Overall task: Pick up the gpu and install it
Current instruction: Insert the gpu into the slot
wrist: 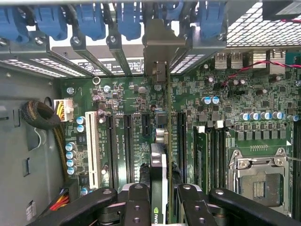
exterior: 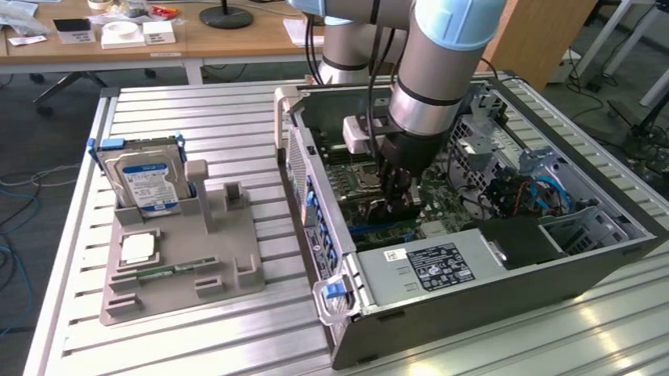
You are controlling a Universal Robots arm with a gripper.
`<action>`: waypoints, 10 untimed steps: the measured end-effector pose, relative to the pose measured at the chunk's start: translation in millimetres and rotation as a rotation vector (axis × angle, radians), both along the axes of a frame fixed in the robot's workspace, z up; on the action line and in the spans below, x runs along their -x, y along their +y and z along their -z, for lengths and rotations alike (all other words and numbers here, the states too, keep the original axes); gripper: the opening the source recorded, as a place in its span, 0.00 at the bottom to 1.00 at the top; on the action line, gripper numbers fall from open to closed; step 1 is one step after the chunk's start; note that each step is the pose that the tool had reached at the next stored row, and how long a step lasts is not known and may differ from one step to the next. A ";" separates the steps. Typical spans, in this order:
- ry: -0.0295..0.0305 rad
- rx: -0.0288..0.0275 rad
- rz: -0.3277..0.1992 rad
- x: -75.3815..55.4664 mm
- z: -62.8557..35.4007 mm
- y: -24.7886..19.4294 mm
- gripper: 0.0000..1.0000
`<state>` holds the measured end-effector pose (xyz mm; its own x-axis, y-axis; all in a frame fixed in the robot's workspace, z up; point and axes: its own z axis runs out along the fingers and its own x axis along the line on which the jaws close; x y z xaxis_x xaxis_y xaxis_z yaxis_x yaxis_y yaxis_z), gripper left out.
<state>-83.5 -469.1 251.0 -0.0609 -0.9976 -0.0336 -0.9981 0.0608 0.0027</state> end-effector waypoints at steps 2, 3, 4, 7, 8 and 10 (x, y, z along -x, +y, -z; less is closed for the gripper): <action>0.0001 0.0002 0.000 0.9 1.6 -0.1 0.27; 0.0000 0.0002 0.000 1.2 2.2 -0.1 0.27; 0.0001 0.0002 0.000 1.2 2.5 -0.1 0.27; 0.0001 0.0001 0.000 1.3 2.6 0.5 0.27; 0.0001 0.0000 0.000 1.3 2.7 1.0 0.27; 0.0002 0.0000 0.000 1.3 2.9 2.0 0.27</action>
<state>-84.8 -467.1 248.1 -0.0610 -0.9976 -0.0336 -0.9981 0.0609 0.0029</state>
